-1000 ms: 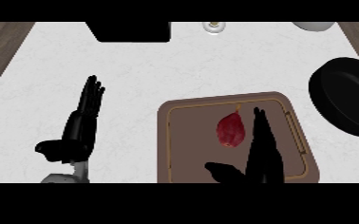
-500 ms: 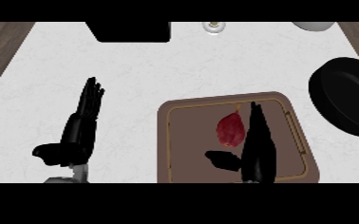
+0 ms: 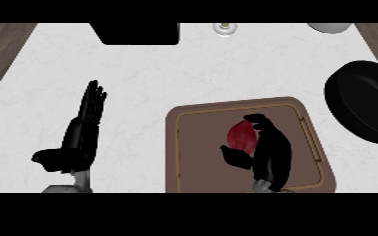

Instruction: Pick the pear from the tray and place it in the pot

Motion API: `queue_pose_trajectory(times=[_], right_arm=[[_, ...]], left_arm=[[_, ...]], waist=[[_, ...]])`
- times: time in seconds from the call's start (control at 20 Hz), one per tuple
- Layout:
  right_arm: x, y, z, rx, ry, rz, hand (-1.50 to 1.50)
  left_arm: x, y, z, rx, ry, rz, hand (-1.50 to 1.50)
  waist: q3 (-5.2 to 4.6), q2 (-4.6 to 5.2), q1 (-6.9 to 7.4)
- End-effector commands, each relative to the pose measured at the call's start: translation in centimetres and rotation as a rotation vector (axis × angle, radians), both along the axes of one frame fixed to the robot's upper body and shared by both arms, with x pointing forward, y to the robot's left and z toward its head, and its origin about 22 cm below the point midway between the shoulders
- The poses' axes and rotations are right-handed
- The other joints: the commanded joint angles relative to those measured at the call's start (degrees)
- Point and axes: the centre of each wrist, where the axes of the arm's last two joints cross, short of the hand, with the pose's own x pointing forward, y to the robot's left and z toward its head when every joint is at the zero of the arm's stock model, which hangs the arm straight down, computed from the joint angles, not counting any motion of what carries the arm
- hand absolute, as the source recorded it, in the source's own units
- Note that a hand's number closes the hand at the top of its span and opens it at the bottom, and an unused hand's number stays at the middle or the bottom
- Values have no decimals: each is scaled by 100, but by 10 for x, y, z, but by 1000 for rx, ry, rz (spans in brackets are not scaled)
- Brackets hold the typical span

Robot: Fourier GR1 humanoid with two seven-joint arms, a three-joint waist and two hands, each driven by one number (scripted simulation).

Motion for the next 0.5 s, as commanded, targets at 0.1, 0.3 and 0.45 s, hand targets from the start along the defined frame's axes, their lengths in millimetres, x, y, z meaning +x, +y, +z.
queue_pose_trajectory(times=[0.1,0.3,0.45], right_arm=[[8,-4,-14,-56,-71,-30,150],[0,-2,-4,-130,-40,152,150],[-26,2,-29,-321,97,591,150]], left_arm=[[-7,2,7,-8,5,-8,0],[-14,-11,-9,11,-2,-8,0],[-2,-15,4,-5,-4,-36,0]], waist=[[4,13,6],[2,11,8],[2,44,198]])
